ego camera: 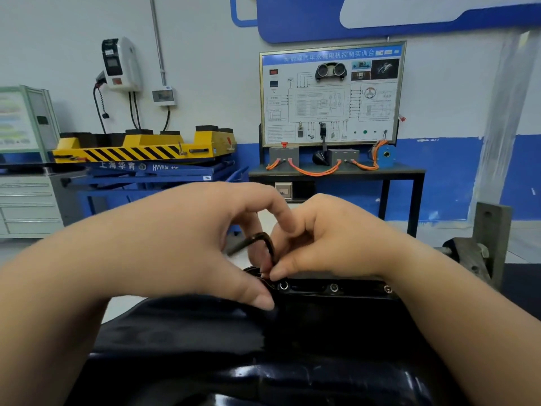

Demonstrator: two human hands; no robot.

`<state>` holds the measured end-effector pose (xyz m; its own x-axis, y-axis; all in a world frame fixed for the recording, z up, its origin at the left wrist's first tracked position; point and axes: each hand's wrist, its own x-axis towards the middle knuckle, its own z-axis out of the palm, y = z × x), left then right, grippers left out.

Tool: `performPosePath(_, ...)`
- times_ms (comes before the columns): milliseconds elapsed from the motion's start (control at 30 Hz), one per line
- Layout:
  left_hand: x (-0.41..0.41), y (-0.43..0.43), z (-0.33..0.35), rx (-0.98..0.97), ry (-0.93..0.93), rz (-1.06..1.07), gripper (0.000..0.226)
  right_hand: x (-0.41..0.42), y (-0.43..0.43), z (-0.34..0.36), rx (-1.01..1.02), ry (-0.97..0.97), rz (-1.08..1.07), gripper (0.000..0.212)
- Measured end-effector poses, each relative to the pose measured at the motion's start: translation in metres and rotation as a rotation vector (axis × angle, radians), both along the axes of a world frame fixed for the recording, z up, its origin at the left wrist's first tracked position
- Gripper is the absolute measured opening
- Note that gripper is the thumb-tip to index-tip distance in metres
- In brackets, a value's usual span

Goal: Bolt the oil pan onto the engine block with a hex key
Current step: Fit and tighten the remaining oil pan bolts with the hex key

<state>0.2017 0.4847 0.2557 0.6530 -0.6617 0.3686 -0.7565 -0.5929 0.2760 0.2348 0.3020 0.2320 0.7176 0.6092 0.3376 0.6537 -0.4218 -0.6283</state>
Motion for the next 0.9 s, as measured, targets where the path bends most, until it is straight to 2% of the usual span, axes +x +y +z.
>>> performPosePath(67, 0.001, 0.001, -0.001, -0.079, 0.02, -0.033, 0.06, 0.0, -0.002, -0.007, -0.021, -0.018, 0.006, 0.029)
performPosePath(133, 0.0, 0.002, 0.0, -0.126, 0.005, 0.02, 0.057, 0.0, 0.002, -0.006, 0.0, -0.06, -0.001, 0.016)
performPosePath(267, -0.002, 0.003, 0.005, -0.131, 0.016, 0.063, 0.05, -0.001, 0.006, -0.007, -0.031, -0.14, 0.014, 0.027)
performPosePath(367, -0.006, -0.004, 0.005, -0.098, -0.051, 0.033, 0.023, 0.0, 0.007, -0.008, -0.029, -0.147, -0.008, 0.033)
performPosePath(433, -0.008, -0.008, 0.005, -0.089, -0.124, 0.034, 0.01, 0.003, 0.005, -0.008, 0.006, -0.131, 0.008, 0.026)
performPosePath(533, -0.011, -0.01, 0.004, -0.056, -0.18, 0.038, 0.007, 0.002, -0.001, -0.009, -0.015, -0.107, 0.048, 0.014)
performPosePath(633, -0.011, -0.009, 0.004, -0.04, -0.189, 0.015, 0.002, 0.0, -0.005, -0.011, -0.021, -0.044, 0.042, 0.016)
performPosePath(733, -0.005, -0.005, 0.002, -0.041, -0.15, -0.012, 0.011, -0.003, -0.005, -0.012, -0.036, -0.091, 0.011, 0.015)
performPosePath(833, -0.002, -0.001, 0.0, -0.048, -0.055, -0.044, 0.042, -0.004, -0.003, -0.011, -0.05, -0.129, -0.005, 0.027)
performPosePath(900, -0.003, 0.0, -0.001, 0.004, -0.055, -0.04, 0.052, -0.004, -0.002, -0.01, -0.049, -0.132, -0.016, 0.021)
